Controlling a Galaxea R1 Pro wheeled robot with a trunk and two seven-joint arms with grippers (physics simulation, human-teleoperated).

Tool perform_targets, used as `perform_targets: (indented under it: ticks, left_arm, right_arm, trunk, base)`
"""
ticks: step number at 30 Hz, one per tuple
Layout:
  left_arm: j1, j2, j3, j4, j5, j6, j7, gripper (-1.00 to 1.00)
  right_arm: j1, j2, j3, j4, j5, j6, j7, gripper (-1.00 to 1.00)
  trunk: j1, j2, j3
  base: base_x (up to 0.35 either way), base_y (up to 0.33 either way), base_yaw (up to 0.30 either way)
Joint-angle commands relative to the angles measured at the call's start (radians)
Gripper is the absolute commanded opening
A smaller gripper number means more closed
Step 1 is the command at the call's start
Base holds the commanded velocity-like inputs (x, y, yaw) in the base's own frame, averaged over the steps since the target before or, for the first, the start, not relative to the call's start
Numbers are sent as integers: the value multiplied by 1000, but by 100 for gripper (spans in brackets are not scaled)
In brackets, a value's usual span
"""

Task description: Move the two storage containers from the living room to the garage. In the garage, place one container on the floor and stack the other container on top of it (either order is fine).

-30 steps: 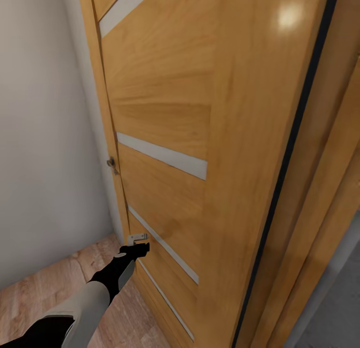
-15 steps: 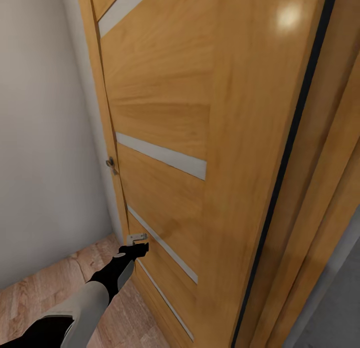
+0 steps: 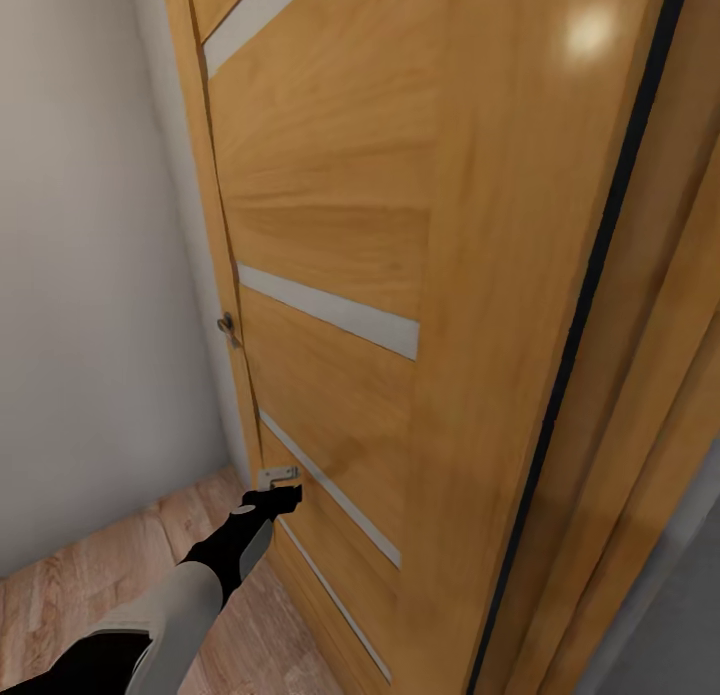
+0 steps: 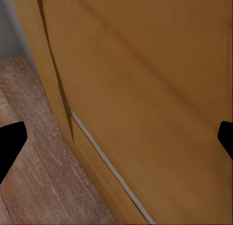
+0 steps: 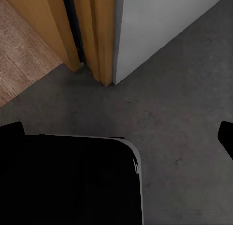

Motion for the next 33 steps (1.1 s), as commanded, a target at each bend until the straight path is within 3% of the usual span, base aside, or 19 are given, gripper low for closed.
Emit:
perform_targets:
  ticks: [1, 29, 33]
  left_arm:
    - [0, -34, -4, -3, 17, 5, -5, 100]
    - [0, -34, -3, 1, 17, 4, -6, 100]
    - [0, -24, 1, 20, 15, -30, -14, 100]
  right_arm:
    - [0, 0, 1, 1, 1, -3, -3, 100]
    - [0, 0, 1, 0, 1, -3, -3, 100]
    - [0, 1, 1, -23, 2, 9, -4, 100]
  trunk:
    - [0, -1, -1]
    - [0, -1, -1]
    - [0, -1, -1]
  base:
    - [0, 0, 262]
    - [0, 0, 286]
    - [0, 0, 291]
